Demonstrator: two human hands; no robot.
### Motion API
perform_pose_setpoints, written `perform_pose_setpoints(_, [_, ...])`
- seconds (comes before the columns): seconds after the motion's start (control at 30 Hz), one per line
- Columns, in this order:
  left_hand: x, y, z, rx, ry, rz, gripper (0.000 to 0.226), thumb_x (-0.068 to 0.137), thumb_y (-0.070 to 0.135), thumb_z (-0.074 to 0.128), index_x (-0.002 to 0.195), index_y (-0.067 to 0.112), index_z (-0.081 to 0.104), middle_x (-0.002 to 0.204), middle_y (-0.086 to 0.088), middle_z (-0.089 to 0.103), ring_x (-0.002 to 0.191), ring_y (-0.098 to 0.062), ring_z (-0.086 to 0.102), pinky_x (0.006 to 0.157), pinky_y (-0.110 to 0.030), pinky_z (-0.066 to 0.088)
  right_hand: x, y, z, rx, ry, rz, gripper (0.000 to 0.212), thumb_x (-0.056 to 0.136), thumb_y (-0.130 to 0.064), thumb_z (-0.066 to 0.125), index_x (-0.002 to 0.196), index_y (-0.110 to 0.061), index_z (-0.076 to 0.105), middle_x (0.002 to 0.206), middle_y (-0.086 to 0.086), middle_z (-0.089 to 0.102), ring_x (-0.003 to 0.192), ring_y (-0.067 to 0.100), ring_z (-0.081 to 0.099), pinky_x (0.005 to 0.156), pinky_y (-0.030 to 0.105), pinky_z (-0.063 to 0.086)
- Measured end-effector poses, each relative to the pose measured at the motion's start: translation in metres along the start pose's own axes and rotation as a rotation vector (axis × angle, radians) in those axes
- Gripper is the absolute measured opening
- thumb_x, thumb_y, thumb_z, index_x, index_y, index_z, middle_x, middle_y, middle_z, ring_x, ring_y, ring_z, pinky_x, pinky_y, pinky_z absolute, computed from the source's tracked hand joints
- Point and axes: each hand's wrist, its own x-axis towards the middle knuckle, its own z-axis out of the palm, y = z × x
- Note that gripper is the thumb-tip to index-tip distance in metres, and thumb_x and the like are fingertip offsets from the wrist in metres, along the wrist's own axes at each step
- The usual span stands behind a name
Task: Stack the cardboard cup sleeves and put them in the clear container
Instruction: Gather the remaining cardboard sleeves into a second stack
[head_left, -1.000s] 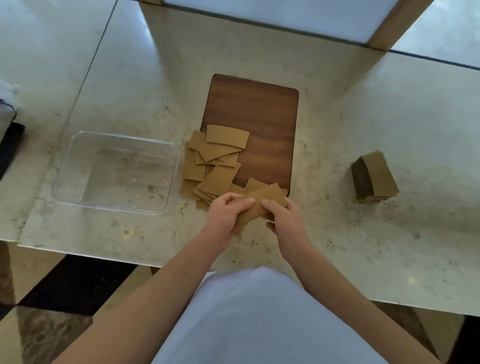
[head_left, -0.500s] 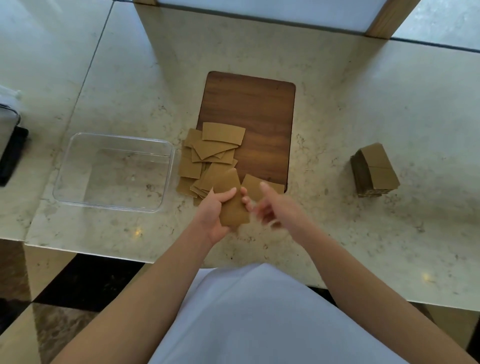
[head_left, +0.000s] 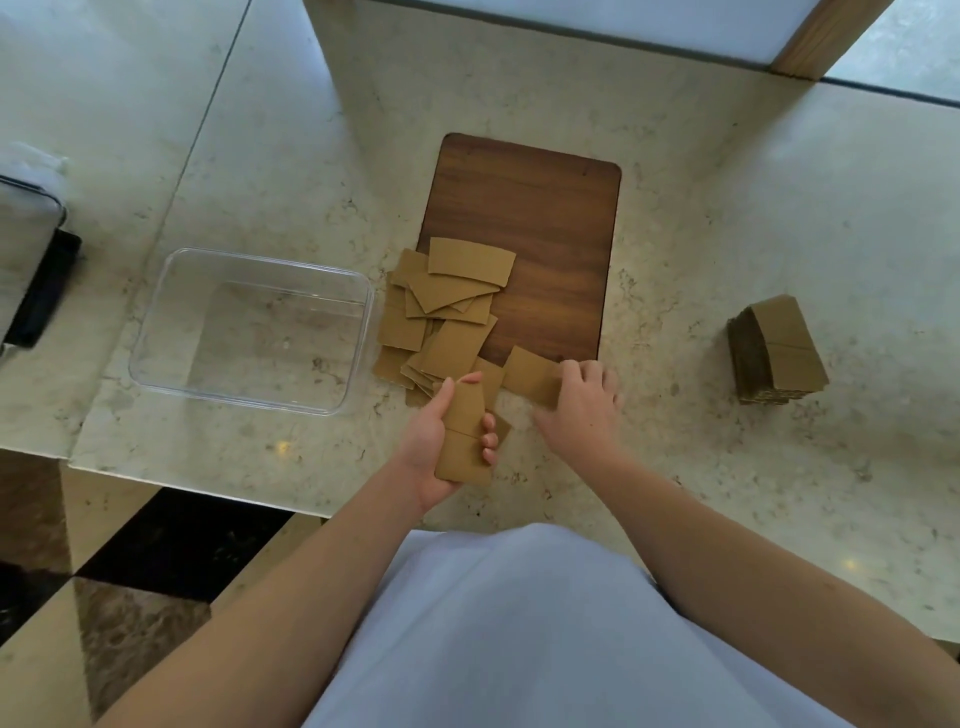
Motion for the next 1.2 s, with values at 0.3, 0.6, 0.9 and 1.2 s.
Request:
perform_pose_setpoints(0.3, [-0.003, 0.001, -0.02, 0.061, 0.131, 0.031, 0.029, 0.107, 0.039, 0.049, 0.125, 0.026, 0.067, 0.081, -0.014, 0.064, 0.064, -0.026, 0.059, 0.058, -0.035, 0.052, 0.026, 0.007, -0.018, -0.128, -0.072, -0.033, 0.052, 0.083, -0.049, 0.08, 0.117, -0.017, 0.057, 0.127, 0.009, 0.049, 0.125, 0.033, 0.043, 0.107, 0.046, 0.038])
perform_pose_setpoints(0.6, [-0.001, 0.0, -0.015, 0.03, 0.126, 0.037, 0.03, 0.109, 0.034, 0.046, 0.127, 0.025, 0.067, 0.081, -0.015, 0.066, 0.065, -0.027, 0.062, 0.062, -0.037, 0.054, 0.011, 0.022, -0.01, 0.036, 0.043, 0.002, 0.028, 0.098, -0.044, 0.062, 0.093, -0.018, 0.053, 0.1, 0.001, 0.051, 0.104, 0.028, 0.051, 0.083, 0.039, 0.044])
perform_pose_setpoints(0.9, [0.005, 0.0, -0.003, 0.068, 0.075, -0.057, 0.03, 0.11, 0.034, 0.044, 0.127, 0.022, 0.064, 0.086, -0.017, 0.07, 0.065, -0.028, 0.062, 0.058, -0.036, 0.055, -0.012, 0.004, -0.068, 0.684, -0.682, -0.041, 0.029, 0.091, -0.049, 0.072, 0.108, -0.026, 0.07, 0.086, 0.005, 0.08, 0.062, 0.023, 0.074, 0.045, 0.026, 0.044])
perform_pose_setpoints(1.2, [-0.011, 0.004, -0.006, 0.359, -0.306, -0.322, 0.064, 0.095, 0.068, 0.056, 0.129, 0.016, 0.07, 0.117, -0.022, 0.072, 0.1, -0.04, 0.071, 0.079, -0.052, 0.061, -0.004, -0.066, -0.086, -0.077, -1.113, -0.214, 0.032, 0.085, -0.04, 0.082, 0.108, -0.024, 0.067, 0.093, -0.003, 0.077, 0.065, 0.019, 0.077, 0.057, 0.027, 0.058])
